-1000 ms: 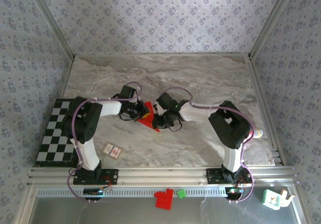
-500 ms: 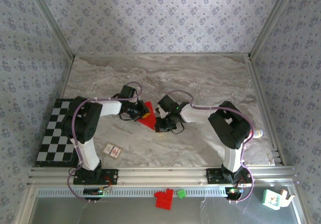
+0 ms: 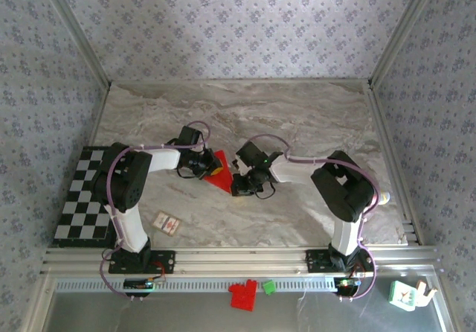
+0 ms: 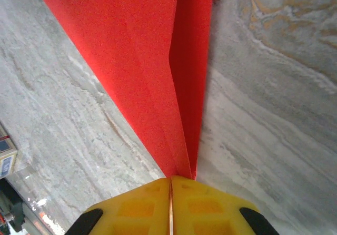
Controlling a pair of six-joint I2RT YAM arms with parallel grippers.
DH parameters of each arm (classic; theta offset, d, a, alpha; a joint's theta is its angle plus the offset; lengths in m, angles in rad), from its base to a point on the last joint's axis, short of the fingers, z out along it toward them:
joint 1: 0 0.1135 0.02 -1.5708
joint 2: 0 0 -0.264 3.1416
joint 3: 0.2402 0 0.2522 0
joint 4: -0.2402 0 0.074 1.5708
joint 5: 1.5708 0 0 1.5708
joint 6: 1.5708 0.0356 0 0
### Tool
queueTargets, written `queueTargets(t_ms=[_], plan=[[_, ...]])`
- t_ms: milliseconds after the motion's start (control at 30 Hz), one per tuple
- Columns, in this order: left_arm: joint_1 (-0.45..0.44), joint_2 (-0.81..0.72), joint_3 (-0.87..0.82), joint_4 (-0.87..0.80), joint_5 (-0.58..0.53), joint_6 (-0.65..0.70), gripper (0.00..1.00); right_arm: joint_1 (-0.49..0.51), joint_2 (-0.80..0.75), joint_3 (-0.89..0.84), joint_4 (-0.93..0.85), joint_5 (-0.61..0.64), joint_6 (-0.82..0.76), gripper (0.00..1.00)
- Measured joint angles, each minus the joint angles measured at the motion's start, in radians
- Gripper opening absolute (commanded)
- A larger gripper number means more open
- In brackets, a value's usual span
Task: Fold a paper plane with a square sheet of paper (pick it up from the middle)
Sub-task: Fourth fold the wing at the center of the table.
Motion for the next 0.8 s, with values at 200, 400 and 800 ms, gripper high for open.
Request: queueTargets(t_ms=[200,400,800], plan=[[0.000,0.000,0.000,0.000,0.000,0.000,0.11,0.003,-0.032,0.052,0.025,0.005,0.022,0.08],[0.000,0.000,0.000,0.000,0.000,-0.001,0.11,0.004,0.018,0.097,0.050,0.027,0.047,0.05],[-0.001,0.000,0.002,-0.002,0.000,-0.001,0.11,0.003,0.077,0.104,0.044,0.068,0.049,0.04]])
